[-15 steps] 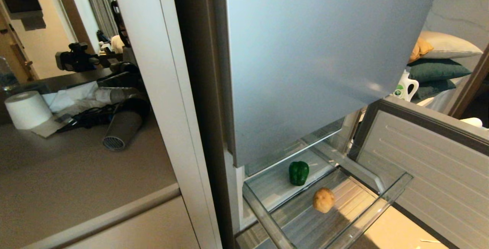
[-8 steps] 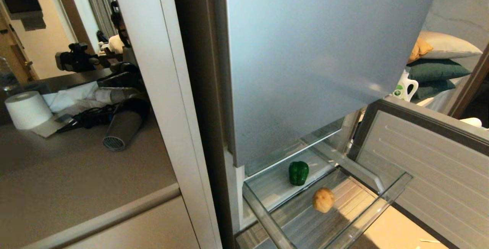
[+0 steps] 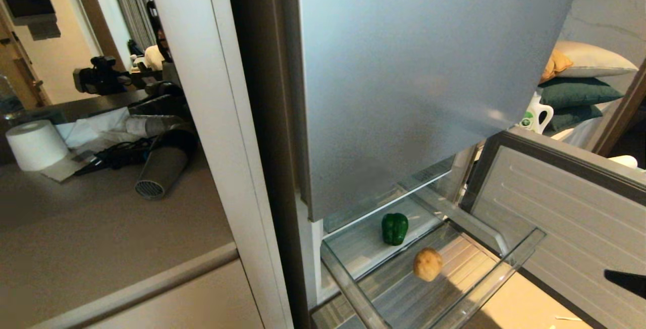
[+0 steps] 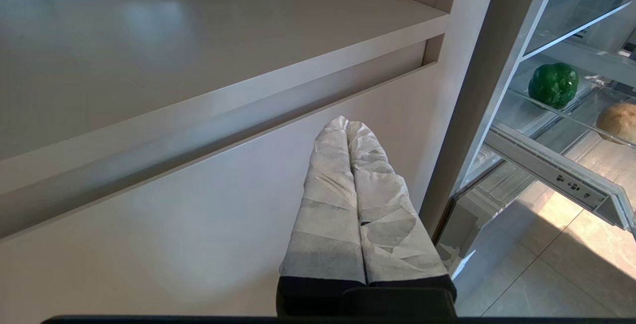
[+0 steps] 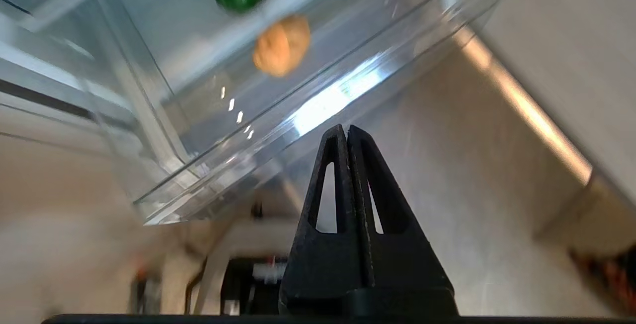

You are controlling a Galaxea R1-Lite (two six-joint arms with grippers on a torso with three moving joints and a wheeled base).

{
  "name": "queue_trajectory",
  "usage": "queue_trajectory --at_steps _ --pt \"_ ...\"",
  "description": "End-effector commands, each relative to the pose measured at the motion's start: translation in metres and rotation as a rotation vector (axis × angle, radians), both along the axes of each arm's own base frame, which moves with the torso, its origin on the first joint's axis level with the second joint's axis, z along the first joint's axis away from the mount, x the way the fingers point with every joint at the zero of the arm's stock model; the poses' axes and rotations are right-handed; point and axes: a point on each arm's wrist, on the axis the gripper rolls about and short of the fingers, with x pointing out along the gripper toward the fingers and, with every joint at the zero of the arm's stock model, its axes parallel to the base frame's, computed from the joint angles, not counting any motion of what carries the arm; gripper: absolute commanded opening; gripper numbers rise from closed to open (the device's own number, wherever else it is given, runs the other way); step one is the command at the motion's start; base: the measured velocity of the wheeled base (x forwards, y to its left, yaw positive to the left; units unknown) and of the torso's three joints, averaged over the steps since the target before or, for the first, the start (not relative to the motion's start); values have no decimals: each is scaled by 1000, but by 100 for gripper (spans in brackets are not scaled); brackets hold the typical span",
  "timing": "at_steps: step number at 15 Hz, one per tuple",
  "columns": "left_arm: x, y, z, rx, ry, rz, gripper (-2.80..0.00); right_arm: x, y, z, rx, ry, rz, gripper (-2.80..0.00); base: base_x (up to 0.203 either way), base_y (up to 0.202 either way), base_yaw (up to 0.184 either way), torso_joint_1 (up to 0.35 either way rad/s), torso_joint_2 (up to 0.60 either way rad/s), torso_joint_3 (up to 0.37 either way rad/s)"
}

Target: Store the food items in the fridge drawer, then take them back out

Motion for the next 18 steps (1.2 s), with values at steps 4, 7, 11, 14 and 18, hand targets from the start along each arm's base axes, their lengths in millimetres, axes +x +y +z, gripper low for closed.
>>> queue_trajectory --at_steps 4,7,11,14,18 --pt "1 0 -3 0 11 0 -280 102 4 -76 11 326 22 -280 0 0 0 0 0 0" --pt "1 0 -3 0 11 0 -280 130 5 -108 -8 360 56 -280 0 0 0 0 0 0" --pt "1 0 -3 0 11 0 -280 148 8 -123 -79 296 137 -280 0 0 0 0 0 0" --pt "1 0 -3 0 11 0 -280 156 12 -123 -83 292 151 -280 0 0 0 0 0 0" --pt "1 0 -3 0 11 0 -280 163 21 -129 -124 296 220 -280 0 0 0 0 0 0"
